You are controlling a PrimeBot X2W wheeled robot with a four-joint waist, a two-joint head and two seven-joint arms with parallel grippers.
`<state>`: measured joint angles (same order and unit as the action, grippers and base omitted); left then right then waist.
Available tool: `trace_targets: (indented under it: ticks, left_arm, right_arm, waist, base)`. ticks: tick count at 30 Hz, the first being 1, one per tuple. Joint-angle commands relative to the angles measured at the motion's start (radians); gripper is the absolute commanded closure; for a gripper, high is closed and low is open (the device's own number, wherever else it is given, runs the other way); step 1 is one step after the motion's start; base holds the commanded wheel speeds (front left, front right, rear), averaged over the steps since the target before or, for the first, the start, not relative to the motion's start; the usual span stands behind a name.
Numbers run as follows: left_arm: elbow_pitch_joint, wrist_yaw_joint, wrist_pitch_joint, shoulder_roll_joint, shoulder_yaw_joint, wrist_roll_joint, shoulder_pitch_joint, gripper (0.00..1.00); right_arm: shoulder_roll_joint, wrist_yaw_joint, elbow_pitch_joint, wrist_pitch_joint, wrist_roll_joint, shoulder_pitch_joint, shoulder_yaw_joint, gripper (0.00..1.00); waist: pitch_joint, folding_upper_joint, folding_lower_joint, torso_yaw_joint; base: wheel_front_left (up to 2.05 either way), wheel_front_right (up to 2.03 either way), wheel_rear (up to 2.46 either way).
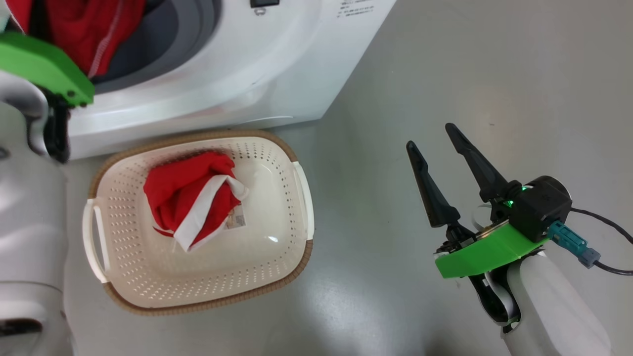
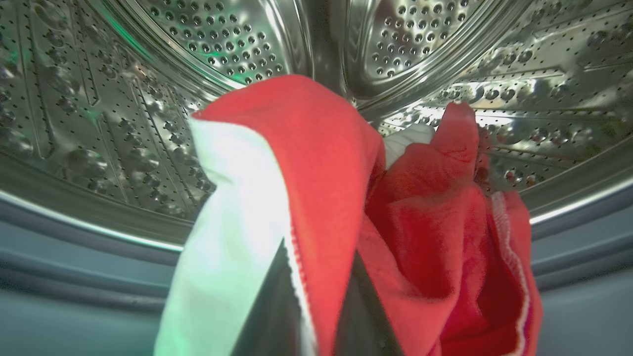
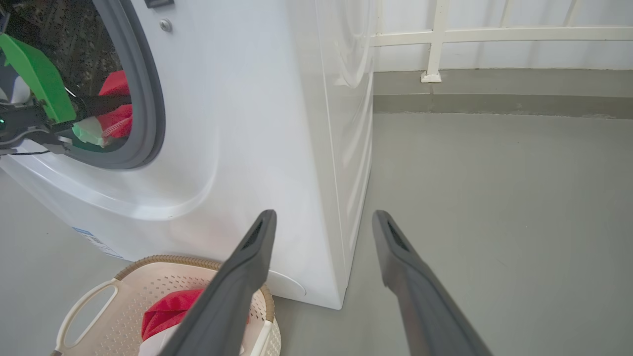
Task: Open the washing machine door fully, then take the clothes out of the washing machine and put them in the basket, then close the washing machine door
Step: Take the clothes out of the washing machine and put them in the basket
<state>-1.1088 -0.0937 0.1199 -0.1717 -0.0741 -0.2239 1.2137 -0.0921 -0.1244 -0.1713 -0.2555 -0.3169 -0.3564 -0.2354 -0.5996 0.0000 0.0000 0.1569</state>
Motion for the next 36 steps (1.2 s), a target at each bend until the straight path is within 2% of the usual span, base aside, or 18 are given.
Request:
trace_targets:
  ticks: [1,7,13,24,36]
  left_arm:
    - [0.038,-0.009,0.063,-0.035,-0.015,-0.015,-0.043,1.00]
    - [0.146,-0.021,0.139,-0.022,-0.027,-0.035,-0.122,1.00]
    - [0.407,-0.022,0.141,0.012,-0.074,-0.033,-0.256,1.00]
    - [0.746,-0.022,0.142,0.063,-0.105,0.021,-0.510,1.00]
    - [0.976,-0.016,0.142,0.104,-0.115,0.023,-0.704,1.00]
  right_arm:
    - [-0.003,-0.006,0.019,-0.006,-0.014,0.018,-0.013,0.00]
    - [-0.003,-0.006,0.016,-0.006,-0.013,0.027,-0.013,0.00]
    - [-0.006,-0.006,0.017,-0.006,-0.009,0.044,-0.004,0.00]
    - [-0.002,-0.006,0.009,-0.006,-0.006,0.088,0.011,0.00]
    - [0.003,-0.006,-0.006,-0.006,-0.008,0.121,0.002,0.00]
  waist:
    - [0.018,0.0000,0.0000,-0.011]
    - [0.049,0.0000,0.0000,-0.026]
    - [0.084,0.0000,0.0000,-0.044]
    - [0.174,0.0000,0.0000,-0.067]
    - [0.274,0.0000,0.0000,-0.081]
  base:
    - [0.00,0.00,0.00]
    - [0.00,0.00,0.00]
    - [0.00,0.00,0.00]
    - [0.00,0.00,0.00]
    - [0.00,0.00,0.00]
